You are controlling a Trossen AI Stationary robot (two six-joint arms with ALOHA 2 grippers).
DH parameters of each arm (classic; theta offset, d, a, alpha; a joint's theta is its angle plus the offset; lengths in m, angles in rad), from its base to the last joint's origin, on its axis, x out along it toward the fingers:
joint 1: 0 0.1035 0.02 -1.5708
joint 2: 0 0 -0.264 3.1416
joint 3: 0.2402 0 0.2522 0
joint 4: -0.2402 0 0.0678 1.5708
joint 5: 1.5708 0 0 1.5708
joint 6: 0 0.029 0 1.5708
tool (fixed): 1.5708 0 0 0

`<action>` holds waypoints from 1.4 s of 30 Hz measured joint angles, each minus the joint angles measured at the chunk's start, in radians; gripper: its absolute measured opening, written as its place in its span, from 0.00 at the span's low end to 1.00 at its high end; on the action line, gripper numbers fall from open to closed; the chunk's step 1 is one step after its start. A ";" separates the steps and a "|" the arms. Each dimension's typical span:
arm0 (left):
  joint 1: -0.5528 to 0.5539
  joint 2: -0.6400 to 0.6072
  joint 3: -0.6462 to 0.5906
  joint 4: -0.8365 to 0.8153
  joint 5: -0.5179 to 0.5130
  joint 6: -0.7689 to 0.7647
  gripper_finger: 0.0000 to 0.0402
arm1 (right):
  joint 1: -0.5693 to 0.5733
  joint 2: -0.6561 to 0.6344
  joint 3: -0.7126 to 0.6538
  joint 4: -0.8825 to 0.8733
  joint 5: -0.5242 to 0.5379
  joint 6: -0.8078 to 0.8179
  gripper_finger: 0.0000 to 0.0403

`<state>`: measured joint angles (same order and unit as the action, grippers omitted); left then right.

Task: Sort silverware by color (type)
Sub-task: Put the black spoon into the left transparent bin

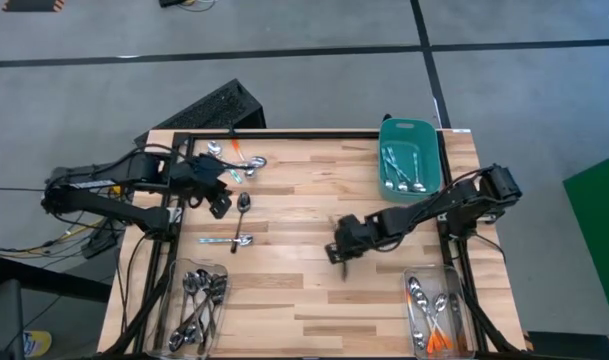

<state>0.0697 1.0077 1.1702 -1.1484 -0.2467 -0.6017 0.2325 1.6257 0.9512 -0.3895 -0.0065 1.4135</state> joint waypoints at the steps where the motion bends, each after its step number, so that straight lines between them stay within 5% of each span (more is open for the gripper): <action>1: -0.005 0.000 -0.011 0.028 0.005 0.001 0.31 | -0.007 -0.002 0.019 0.050 0.021 -0.042 0.05; 11: -0.072 0.000 -0.043 0.361 0.033 0.052 0.32 | -0.071 -0.002 0.232 0.342 0.110 -0.639 0.04; 15: -0.081 0.000 -0.043 0.491 -0.018 0.075 0.37 | -0.113 0.000 0.326 0.382 0.093 -0.779 0.04; 30: -0.081 0.053 -0.043 0.944 0.226 0.332 0.46 | -0.196 -0.001 0.526 0.387 -0.108 -1.082 0.04; 36: -0.081 0.104 -0.043 1.037 0.294 0.355 0.39 | -0.193 -0.001 0.529 0.386 -0.111 -1.103 0.03; 42: -0.081 0.121 -0.043 1.049 0.305 0.355 0.15 | -0.188 -0.001 0.531 0.403 -0.104 -1.112 0.03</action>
<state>-0.0113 1.1285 1.1275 -0.0993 0.0586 -0.2462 0.0449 1.6249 1.4818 0.0136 -0.1104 0.3019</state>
